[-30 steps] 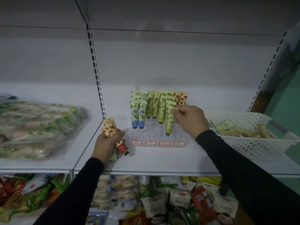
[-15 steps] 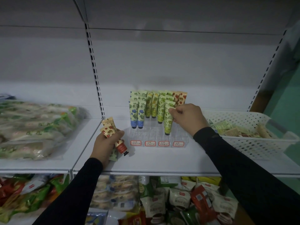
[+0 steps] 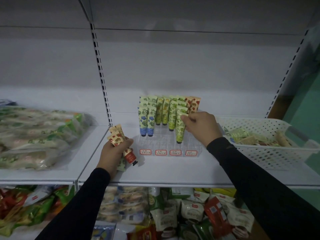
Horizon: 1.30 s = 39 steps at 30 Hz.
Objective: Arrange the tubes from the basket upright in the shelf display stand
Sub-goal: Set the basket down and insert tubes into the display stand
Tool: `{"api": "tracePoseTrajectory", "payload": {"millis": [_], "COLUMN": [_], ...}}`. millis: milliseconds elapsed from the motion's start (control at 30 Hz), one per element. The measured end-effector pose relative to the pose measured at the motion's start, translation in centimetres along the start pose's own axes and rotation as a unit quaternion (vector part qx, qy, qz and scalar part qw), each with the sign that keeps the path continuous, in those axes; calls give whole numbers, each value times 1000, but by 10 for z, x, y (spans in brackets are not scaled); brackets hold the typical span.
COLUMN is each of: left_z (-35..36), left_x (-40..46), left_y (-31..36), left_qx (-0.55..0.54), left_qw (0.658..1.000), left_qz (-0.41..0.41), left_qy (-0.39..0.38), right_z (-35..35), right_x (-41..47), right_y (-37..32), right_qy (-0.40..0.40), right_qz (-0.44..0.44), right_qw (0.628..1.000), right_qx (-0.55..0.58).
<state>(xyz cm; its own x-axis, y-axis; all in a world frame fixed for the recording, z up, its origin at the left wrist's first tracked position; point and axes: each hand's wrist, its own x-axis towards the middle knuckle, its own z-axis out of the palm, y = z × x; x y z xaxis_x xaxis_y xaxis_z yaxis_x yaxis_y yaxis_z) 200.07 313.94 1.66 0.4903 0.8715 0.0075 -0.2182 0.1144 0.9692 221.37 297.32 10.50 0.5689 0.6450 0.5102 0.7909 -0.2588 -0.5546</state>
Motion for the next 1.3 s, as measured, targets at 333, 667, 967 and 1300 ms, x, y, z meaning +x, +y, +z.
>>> {"api": "tracePoseTrajectory", "payload": {"millis": [333, 667, 967, 1300], "left_z": [1, -3, -4, 0], "left_x": [-2, 2, 4, 1], "left_y": [0, -2, -3, -2], "left_qx": [-6, -1, -1, 0], "left_qw": [1000, 1000, 1000, 1000], "left_qz": [9, 8, 2, 4], "left_qy": [-1, -3, -6, 0], "right_z": [-3, 2, -6, -10], "right_x": [1, 0, -2, 5], "right_y": [-4, -5, -4, 4], "right_qy": [-13, -16, -30, -77], "right_qz": [26, 57, 51, 68], "right_qw": [999, 996, 992, 985], "right_qx": [13, 64, 116, 138]}}
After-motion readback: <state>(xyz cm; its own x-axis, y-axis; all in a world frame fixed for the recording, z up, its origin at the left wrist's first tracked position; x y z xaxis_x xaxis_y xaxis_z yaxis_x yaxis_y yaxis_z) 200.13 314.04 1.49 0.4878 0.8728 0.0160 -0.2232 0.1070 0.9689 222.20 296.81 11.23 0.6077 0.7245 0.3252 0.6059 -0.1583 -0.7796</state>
